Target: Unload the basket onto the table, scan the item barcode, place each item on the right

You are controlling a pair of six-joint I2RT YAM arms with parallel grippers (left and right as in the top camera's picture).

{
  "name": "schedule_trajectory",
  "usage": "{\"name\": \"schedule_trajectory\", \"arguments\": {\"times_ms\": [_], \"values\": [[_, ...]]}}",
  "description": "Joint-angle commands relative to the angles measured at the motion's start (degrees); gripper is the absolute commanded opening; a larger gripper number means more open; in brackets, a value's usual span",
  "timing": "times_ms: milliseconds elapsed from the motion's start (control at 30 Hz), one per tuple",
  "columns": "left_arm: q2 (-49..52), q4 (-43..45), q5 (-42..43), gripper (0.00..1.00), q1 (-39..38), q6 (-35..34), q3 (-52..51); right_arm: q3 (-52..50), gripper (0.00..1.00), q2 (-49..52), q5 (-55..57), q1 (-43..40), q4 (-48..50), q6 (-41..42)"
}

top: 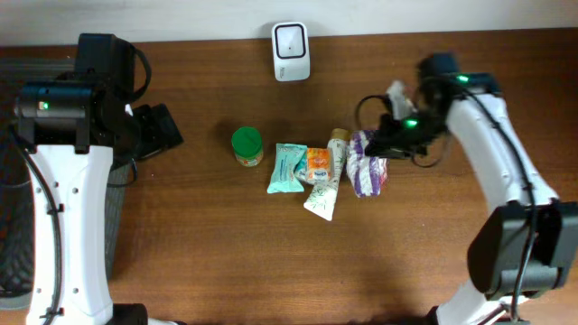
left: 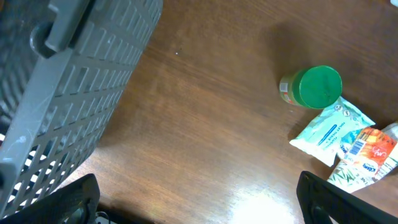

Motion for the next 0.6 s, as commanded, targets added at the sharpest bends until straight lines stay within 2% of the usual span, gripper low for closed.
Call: {"name": "schedule_trajectory", "arguments": {"times_ms": [0,100,167,200,267,300,333,367,500,567], "values": [[-0.92,-0.04,0.02,0.99,0.22,-0.72,0.63,-8.87,0.04,0.07,-18.18,-6.64,2.82,-7.58],[-0.92,-0.02,0.02,0.99,0.22,-0.72,0.63,-17.51,0.04,0.07,-15.39,-12.44,7.78,-6.73],[-0.92,-0.02,0.02,0.99,0.22,-0.72,0.63,-17.81,0.04,0.02,-6.99,-16.61,7.69,-4.66],[-0.92,-0.04,0.02,0.99,0.22,-0.72,0.63,-15.37,0.11,-0.02,-1.31,-19.63,4.92,-4.17],[-0.92,-0.04,0.02,0.99,0.22,-0.72,0.63,-11.41,0.30,-0.02,2.05,-22.08,0.46,-4.55],[-0.92,-0.04,0.02,0.99,0.22,-0.72,0.63,-8.04,0.48,-0.02,4.39,-23.39,-2.71,-4.61],[-0.92,-0.02,0.02,0.99,0.22,-0.72,0.63,-3.87,0.76,-0.02,6.88,-24.35,-5.90,-4.61],[-0.92,-0.04,0.02,0.99,0.22,-0.72,0.63,-1.75,0.85,-0.02,8.28,-24.41,-7.17,-4.59],[-0.92,-0.04,0.02,0.99,0.22,-0.72,0.63,-0.57,0.99,-0.02,14.05,-24.24,-8.50,-4.44],[-0.92,-0.04,0.02,0.99,0.22,-0.72,0.63,-2.19,0.99,-0.02,19.89,-24.30,-8.50,-2.16]]}}
